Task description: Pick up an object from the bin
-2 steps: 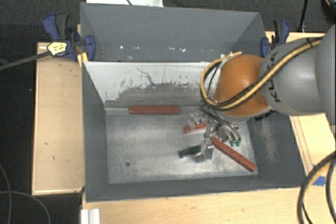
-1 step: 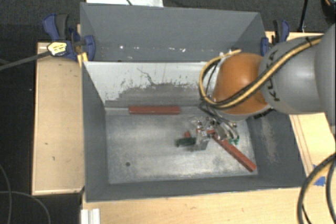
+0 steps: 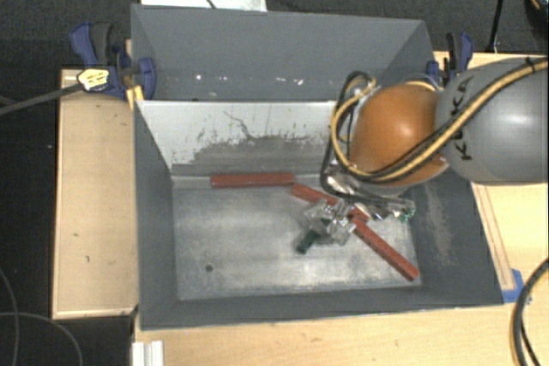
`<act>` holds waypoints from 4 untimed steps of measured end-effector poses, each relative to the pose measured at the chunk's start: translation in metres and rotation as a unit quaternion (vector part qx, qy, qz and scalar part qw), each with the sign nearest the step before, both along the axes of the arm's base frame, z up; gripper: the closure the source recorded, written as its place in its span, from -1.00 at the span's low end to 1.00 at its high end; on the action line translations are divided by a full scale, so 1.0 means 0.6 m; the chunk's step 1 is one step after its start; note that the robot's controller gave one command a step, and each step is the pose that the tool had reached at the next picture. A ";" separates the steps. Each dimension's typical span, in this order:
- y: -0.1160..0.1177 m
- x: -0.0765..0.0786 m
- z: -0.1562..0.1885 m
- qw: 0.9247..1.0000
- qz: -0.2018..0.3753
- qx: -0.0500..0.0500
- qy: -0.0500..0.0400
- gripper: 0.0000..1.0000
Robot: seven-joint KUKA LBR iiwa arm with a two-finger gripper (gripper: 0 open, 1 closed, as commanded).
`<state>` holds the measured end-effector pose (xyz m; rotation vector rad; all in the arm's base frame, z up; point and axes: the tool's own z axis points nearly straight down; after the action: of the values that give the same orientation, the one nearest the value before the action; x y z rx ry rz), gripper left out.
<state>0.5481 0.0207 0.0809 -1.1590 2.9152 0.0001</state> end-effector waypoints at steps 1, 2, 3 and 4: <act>-0.031 0.015 0.147 0.969 0.246 -0.002 -0.001 1.00; -0.029 0.013 0.144 0.970 0.243 0.000 0.002 1.00; -0.029 0.012 0.144 0.971 0.240 0.000 0.003 1.00; -0.029 0.012 0.144 0.971 0.240 0.000 0.004 1.00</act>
Offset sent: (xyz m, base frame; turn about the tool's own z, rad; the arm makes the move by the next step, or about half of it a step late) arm 0.0073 -0.0181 0.0861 -0.5006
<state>0.5553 0.0032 0.1674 -1.8298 2.5581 0.0056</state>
